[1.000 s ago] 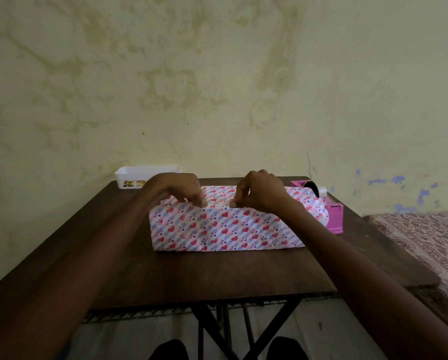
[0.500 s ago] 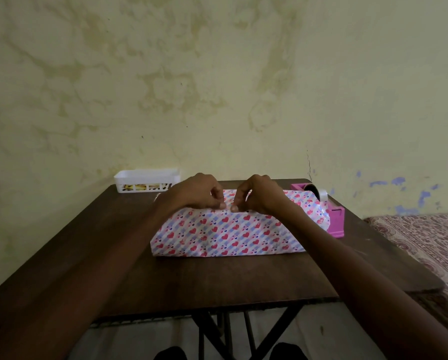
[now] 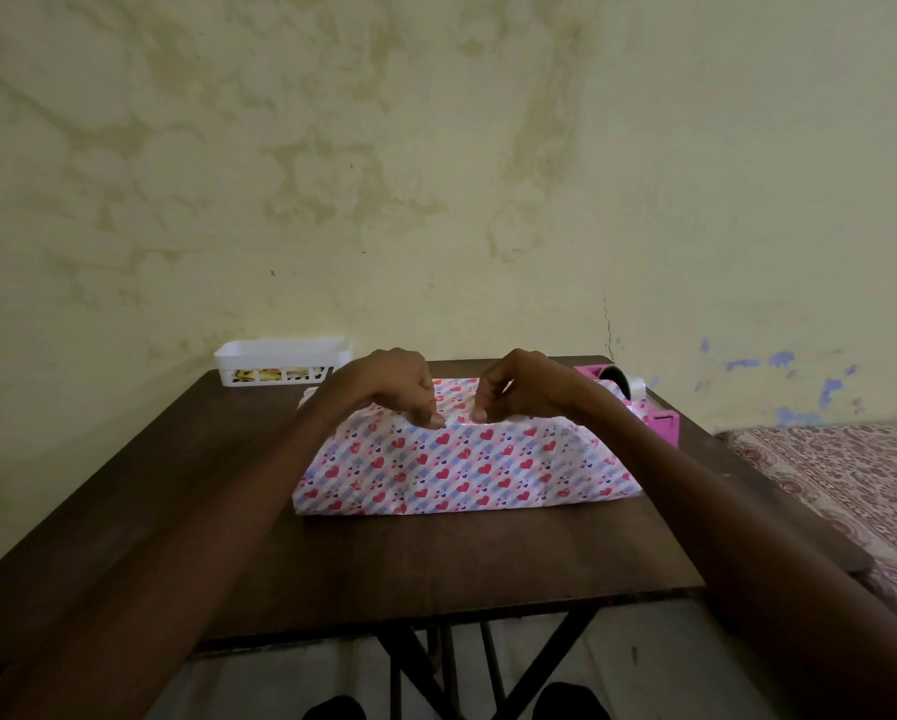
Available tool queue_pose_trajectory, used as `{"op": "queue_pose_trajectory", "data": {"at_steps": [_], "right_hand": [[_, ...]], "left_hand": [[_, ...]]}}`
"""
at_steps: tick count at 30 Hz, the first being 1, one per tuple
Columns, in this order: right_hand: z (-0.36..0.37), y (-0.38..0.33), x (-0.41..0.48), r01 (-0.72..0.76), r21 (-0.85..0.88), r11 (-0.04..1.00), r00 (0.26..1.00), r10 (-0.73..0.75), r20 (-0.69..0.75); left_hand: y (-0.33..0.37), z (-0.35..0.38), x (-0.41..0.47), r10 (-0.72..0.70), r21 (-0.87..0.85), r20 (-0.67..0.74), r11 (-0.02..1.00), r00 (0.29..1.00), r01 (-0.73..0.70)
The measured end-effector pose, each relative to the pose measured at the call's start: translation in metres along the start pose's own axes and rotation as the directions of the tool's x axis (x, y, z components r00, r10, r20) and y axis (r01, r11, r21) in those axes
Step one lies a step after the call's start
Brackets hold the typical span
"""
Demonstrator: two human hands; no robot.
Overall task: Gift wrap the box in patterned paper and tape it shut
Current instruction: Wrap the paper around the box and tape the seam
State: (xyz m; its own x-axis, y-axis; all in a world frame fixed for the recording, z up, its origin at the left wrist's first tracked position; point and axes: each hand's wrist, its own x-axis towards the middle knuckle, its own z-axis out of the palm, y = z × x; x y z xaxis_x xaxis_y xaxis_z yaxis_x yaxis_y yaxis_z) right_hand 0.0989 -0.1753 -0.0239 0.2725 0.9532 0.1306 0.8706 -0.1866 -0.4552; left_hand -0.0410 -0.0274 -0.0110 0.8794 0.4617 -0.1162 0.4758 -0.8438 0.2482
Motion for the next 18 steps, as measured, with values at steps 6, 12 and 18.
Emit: {"op": "queue_pose_trajectory", "data": {"at_steps": [6,12,18], "right_hand": [[-0.006,-0.006,0.011,-0.015,-0.122,0.992,0.991,0.031,0.134],[0.0,-0.007,0.011,-0.024,-0.145,0.989,0.992,0.041,0.117],[0.009,-0.005,0.008,-0.064,-0.088,0.994,0.998,0.066,0.016]], "left_hand": [[-0.001,-0.008,0.007,-0.048,-0.056,0.101,0.997,0.994,0.054],[0.006,-0.008,0.01,-0.058,-0.022,0.108,0.998,0.992,0.061],[0.022,-0.012,0.006,-0.075,0.071,0.132,0.995,0.988,0.066]]}}
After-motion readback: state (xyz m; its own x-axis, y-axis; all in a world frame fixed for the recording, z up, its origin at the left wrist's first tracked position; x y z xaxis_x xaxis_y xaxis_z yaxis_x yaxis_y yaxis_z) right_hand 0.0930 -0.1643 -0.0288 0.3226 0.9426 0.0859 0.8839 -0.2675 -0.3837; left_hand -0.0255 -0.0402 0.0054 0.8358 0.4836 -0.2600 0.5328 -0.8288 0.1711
